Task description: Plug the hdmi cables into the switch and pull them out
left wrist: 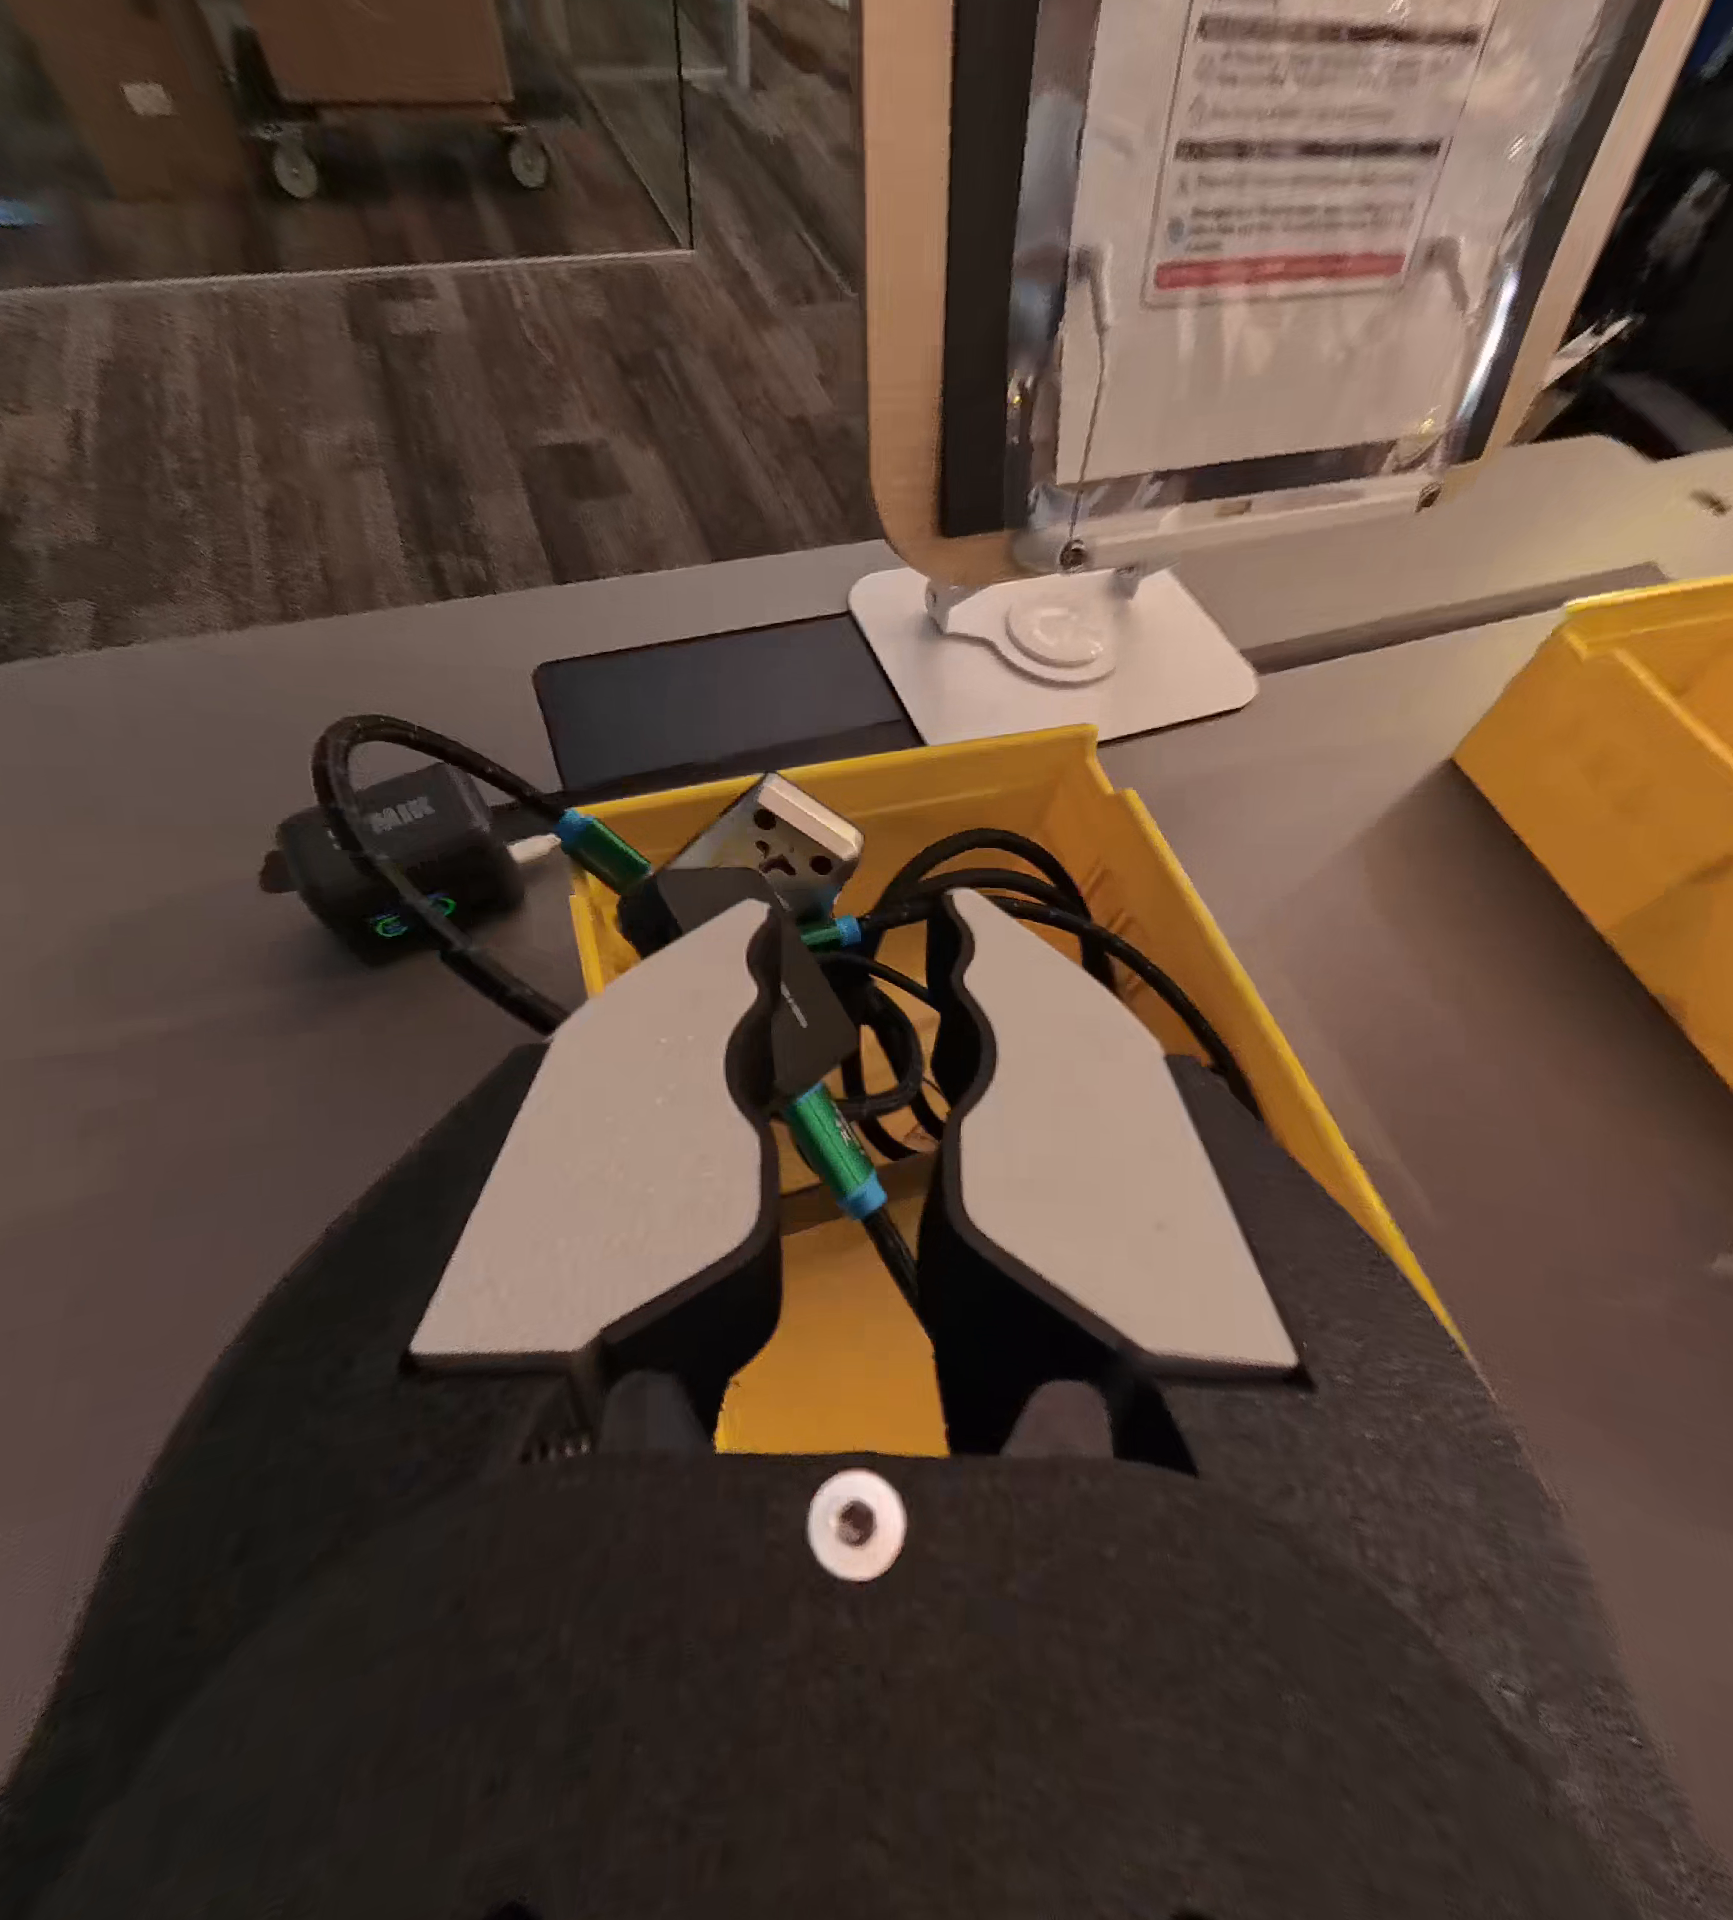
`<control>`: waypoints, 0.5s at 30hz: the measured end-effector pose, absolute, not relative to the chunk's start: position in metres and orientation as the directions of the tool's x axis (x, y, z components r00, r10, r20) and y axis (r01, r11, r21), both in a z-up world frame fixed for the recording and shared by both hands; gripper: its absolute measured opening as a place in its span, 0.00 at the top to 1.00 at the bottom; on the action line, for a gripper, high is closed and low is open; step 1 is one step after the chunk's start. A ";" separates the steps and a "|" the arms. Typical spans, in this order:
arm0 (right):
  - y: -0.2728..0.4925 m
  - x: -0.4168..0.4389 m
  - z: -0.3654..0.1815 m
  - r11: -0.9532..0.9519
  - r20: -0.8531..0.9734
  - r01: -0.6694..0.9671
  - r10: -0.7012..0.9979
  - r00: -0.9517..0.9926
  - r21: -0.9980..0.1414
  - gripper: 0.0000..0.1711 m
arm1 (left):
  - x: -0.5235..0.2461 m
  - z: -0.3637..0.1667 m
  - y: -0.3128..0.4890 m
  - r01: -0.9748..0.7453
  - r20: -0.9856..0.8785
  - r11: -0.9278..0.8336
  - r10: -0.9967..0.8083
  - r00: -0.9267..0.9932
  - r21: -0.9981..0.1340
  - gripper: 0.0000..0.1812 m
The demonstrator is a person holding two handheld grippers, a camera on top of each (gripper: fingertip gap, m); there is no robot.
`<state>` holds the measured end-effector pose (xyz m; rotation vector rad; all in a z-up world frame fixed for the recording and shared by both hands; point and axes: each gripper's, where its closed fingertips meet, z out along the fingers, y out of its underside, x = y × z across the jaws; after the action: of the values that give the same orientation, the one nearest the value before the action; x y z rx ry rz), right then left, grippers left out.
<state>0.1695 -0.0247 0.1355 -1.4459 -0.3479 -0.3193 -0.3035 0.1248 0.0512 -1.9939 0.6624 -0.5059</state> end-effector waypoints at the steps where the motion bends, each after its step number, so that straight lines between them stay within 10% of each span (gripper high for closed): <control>1: -0.024 0.167 0.134 0.093 0.432 0.431 -0.004 0.902 -0.898 0.84 | -0.303 0.045 0.130 -0.273 0.049 -0.412 -0.621 0.782 -0.869 0.85; 15: -0.006 0.145 0.108 -0.001 0.565 0.566 0.054 0.823 -0.824 0.84 | -0.329 -0.015 0.149 -0.331 0.073 -0.640 -0.520 0.851 -0.694 0.78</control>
<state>0.1451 -0.0055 0.1079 -1.5356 -0.5130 -0.4317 -0.3290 0.1489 -0.0151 -2.3176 0.6148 -0.3467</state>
